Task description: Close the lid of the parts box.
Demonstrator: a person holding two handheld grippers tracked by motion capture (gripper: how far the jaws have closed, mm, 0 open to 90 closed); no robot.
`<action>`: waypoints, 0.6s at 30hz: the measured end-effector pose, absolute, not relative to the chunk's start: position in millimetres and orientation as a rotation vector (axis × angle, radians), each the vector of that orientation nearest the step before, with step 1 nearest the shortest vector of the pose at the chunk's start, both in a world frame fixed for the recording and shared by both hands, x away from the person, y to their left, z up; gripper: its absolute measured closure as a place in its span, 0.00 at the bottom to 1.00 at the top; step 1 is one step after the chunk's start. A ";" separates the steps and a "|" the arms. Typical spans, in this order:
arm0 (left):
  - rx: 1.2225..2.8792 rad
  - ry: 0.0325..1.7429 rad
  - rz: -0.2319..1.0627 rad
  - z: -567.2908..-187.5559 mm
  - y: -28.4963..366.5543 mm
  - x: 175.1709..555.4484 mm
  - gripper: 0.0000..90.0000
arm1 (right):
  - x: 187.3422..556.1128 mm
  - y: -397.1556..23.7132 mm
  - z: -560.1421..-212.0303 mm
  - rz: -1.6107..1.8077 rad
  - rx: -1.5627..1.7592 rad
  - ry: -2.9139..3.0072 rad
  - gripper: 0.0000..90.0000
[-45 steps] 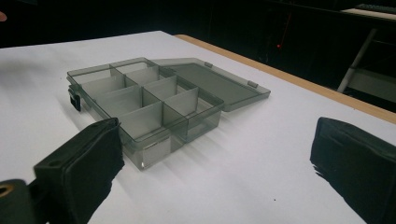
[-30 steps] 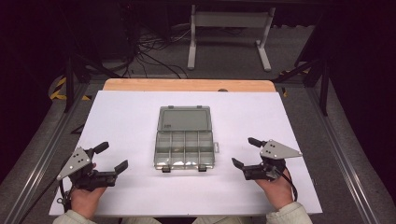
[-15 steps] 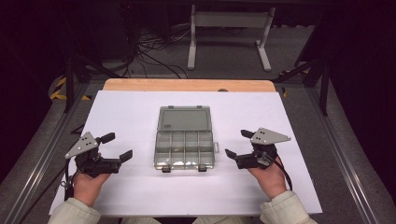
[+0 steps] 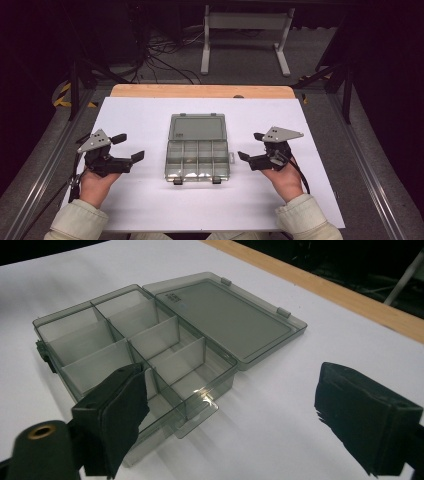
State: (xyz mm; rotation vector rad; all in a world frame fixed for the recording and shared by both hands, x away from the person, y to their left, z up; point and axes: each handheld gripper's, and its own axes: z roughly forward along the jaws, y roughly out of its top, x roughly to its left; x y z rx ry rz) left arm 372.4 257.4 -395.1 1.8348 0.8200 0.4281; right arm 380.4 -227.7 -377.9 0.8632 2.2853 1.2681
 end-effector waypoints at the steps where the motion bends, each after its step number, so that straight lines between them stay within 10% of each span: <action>1: 1.837 0.821 0.428 -394.0 258.7 376.0 0.08 | 383.0 -227.4 -377.5 1.266 0.871 2.289 0.16; 18: 1.845 0.845 0.378 -389.6 255.9 406.1 0.11 | 415.9 -218.2 -374.4 1.232 0.878 2.302 0.19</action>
